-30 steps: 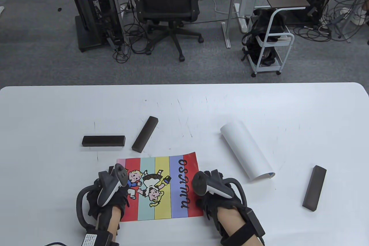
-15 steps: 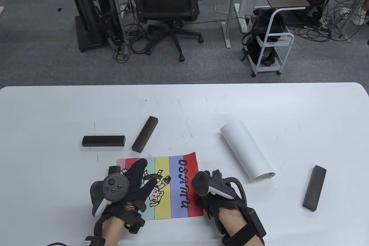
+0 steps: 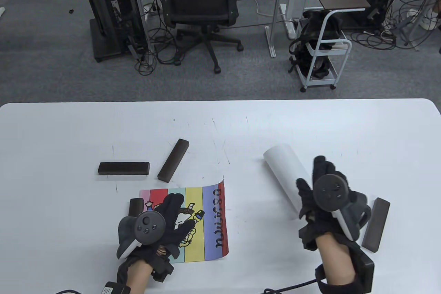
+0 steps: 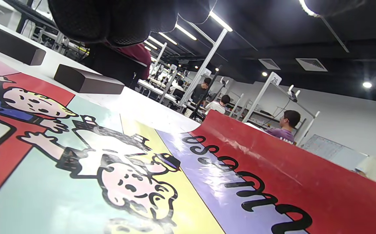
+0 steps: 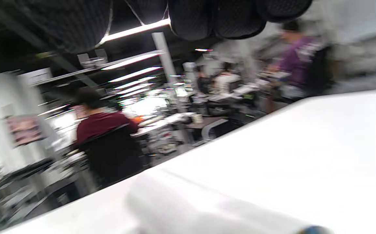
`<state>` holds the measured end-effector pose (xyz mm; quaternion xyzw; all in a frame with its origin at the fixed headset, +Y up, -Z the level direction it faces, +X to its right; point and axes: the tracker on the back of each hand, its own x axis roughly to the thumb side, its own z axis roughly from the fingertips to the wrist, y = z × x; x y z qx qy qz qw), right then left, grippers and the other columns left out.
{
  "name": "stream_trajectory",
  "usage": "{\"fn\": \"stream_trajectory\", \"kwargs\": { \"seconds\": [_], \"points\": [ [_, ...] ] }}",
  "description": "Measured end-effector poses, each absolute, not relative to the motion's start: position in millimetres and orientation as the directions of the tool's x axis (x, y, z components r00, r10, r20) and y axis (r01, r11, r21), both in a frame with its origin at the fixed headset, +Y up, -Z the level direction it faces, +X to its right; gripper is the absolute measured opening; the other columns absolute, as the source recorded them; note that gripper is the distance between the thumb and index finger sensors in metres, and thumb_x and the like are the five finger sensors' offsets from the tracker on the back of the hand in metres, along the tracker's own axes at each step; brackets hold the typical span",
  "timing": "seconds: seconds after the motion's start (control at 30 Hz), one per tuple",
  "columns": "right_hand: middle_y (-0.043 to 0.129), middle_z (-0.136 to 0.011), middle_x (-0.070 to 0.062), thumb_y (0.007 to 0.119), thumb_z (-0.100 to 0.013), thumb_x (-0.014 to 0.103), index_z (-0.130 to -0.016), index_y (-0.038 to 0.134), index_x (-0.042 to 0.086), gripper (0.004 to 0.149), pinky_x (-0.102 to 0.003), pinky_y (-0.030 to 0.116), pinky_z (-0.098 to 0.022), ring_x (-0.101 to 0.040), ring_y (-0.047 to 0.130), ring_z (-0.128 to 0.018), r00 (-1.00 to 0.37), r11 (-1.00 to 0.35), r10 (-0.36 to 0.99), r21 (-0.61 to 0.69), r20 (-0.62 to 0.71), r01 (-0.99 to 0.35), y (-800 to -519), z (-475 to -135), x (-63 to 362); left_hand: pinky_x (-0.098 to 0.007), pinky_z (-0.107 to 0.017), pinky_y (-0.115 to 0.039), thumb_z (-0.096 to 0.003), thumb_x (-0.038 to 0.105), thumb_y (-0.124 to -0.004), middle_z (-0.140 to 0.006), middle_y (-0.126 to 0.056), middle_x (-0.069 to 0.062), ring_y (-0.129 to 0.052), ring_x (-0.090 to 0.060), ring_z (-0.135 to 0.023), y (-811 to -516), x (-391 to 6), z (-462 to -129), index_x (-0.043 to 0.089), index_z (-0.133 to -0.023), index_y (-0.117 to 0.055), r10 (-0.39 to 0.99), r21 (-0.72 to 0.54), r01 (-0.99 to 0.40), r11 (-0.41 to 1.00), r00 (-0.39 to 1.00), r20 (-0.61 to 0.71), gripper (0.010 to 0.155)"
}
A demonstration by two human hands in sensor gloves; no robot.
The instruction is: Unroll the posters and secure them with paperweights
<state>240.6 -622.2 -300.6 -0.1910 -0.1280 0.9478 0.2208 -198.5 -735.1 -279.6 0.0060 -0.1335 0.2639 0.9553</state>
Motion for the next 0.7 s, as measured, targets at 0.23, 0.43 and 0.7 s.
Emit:
{"fn": "stream_trajectory", "kwargs": {
  "seconds": [0.23, 0.43, 0.7],
  "points": [
    [0.039, -0.112, -0.017, 0.075, -0.044, 0.053, -0.103, 0.035, 0.019, 0.08, -0.062, 0.051, -0.067, -0.051, 0.049, -0.096, -0.521, -0.904, 0.384, -0.196, -0.763, -0.379, -686, -297, 323, -0.056, -0.066, -0.069, -0.0423, 0.066, -0.064, -0.11, -0.052, -0.017, -0.068, -0.041, -0.099, -735, -198, -281, 0.018, -0.107, -0.049, 0.463, -0.061, -0.464, 0.884, 0.849, 0.254, 0.082],
    [0.035, -0.112, -0.016, 0.076, -0.042, 0.055, -0.102, 0.029, 0.017, 0.086, -0.06, 0.053, -0.066, -0.05, 0.047, -0.096, -0.308, -0.909, 0.154, -0.012, -0.939, -0.417, -755, -285, 362, -0.057, -0.066, -0.069, -0.0423, 0.066, -0.064, -0.111, -0.052, -0.017, -0.069, -0.041, -0.099, -736, -196, -282, 0.018, -0.107, -0.05, 0.441, -0.068, -0.439, 0.896, 0.86, 0.255, 0.082],
    [0.05, -0.102, -0.016, 0.08, -0.04, 0.05, -0.101, 0.043, 0.016, 0.079, -0.05, 0.058, -0.062, -0.041, 0.057, -0.085, -0.3, -0.95, 0.042, 0.054, -0.953, -0.307, -769, -288, 362, -0.057, -0.066, -0.068, -0.0422, 0.066, -0.064, -0.11, -0.052, -0.018, -0.068, -0.041, -0.099, -738, -197, -282, 0.018, -0.107, -0.05, 0.414, -0.071, -0.41, 0.909, 0.877, 0.244, 0.082]
  ]
}}
